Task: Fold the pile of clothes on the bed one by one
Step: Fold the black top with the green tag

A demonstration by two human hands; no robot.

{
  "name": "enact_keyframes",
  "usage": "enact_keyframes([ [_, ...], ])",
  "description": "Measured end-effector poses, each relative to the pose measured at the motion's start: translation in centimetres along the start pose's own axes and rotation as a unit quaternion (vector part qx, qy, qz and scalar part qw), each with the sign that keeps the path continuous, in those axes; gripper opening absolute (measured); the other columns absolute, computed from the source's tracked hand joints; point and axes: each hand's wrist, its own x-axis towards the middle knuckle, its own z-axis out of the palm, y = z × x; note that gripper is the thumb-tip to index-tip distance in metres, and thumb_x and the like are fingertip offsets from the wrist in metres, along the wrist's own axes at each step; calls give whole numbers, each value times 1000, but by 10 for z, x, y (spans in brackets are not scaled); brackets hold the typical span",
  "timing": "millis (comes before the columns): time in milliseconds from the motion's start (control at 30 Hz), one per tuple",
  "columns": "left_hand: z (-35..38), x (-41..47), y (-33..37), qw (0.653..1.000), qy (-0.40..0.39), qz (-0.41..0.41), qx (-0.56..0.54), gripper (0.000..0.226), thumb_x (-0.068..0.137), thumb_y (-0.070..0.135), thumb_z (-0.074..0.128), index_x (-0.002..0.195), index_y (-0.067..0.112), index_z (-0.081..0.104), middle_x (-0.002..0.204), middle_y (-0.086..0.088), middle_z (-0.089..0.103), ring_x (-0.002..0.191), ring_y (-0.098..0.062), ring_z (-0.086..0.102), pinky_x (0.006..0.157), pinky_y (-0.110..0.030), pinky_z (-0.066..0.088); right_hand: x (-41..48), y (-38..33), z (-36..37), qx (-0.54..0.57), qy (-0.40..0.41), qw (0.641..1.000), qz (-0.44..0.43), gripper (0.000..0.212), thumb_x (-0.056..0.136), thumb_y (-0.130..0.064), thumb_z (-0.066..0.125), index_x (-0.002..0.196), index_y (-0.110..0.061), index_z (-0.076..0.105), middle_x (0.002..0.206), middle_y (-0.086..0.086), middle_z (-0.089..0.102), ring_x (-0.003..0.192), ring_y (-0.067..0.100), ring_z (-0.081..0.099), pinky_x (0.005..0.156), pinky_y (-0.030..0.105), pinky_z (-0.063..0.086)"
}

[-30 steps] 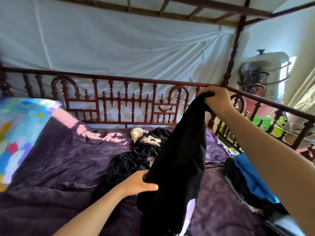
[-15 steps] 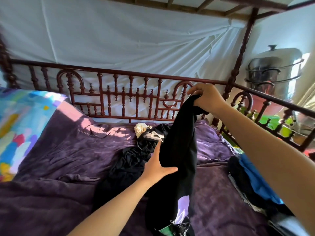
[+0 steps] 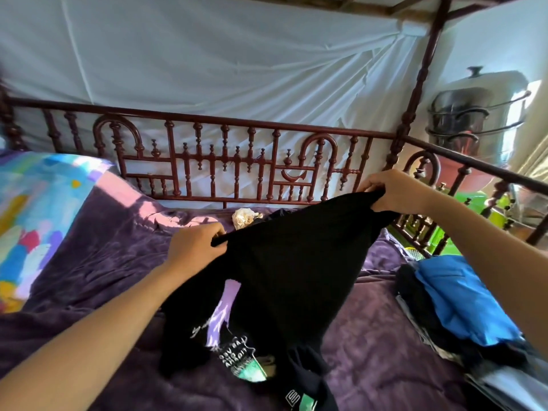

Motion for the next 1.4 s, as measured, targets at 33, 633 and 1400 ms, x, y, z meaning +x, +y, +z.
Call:
enact_keyframes([
  [33, -3, -1, -4, 999, 6, 22, 32, 10, 80, 21, 69, 82, 13, 65, 69, -2, 64, 64, -22, 59, 48, -21, 29, 1, -1, 2, 12, 7, 1000, -7, 32, 76, 6, 62, 101, -14, 62, 83, -9, 55, 77, 6, 54, 67, 15, 39],
  [633, 5, -87, -70, 852, -347, -189, -343, 13, 73, 21, 79, 83, 21, 71, 92, 0, 73, 90, -9, 66, 88, -26, 47, 7, 20, 119, -61, -378, 924, 7, 26, 76, -12, 65, 102, -14, 62, 99, 2, 63, 86, 16, 58, 77, 28, 47],
  [1400, 171, -106, -82, 892, -319, -320, -15, 85, 86, 41, 61, 150, 21, 8, 155, -18, 7, 141, -35, 11, 111, -38, 21, 55, -1, 362, 129, -196, 934, 269, 73, 89, -41, 57, 147, -20, 20, 148, 19, 24, 135, 37, 25, 108, 44, 29],
])
